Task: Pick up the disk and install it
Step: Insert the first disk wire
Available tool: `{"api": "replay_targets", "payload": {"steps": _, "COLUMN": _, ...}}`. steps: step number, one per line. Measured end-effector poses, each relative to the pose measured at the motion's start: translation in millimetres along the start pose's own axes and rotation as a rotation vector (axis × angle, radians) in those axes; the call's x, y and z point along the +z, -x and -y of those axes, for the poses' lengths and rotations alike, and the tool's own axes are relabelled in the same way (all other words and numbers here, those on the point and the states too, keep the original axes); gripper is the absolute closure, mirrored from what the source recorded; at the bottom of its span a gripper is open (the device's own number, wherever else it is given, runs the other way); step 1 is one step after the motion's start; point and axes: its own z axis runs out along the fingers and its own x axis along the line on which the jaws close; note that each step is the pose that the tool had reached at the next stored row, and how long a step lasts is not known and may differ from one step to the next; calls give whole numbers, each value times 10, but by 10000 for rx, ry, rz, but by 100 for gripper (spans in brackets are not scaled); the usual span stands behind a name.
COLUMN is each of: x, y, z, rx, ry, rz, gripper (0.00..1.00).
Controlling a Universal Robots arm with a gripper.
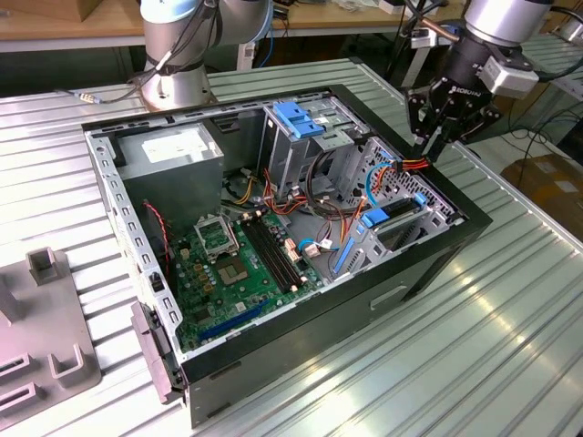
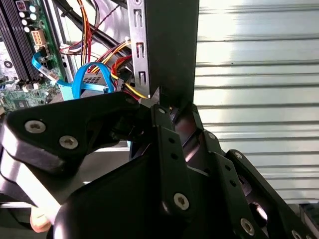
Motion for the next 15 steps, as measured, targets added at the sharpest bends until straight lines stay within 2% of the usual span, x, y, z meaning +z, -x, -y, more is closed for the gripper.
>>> {"api": "replay_targets", "payload": {"steps": 4, "x": -1, "y": -5, "z": -8, "rx": -68, "ry": 83, "rz": -54, "gripper": 67}}
{"api": "replay_targets", "payload": {"steps": 9, "x": 1, "y": -17, "z": -28, "rx": -333, "ry": 199, "rz": -138, "gripper": 67}}
{"api": "replay_targets", "payload": {"steps": 12, "x": 1, "y": -20, "z": -33, "rx": -397, "ry": 213, "rz": -149, "gripper": 67}}
{"api": "replay_targets", "payload": {"steps": 15, "x": 2, "y": -18, "z": -49, "rx": -652, "ry": 184, "rz": -215, "gripper": 67}}
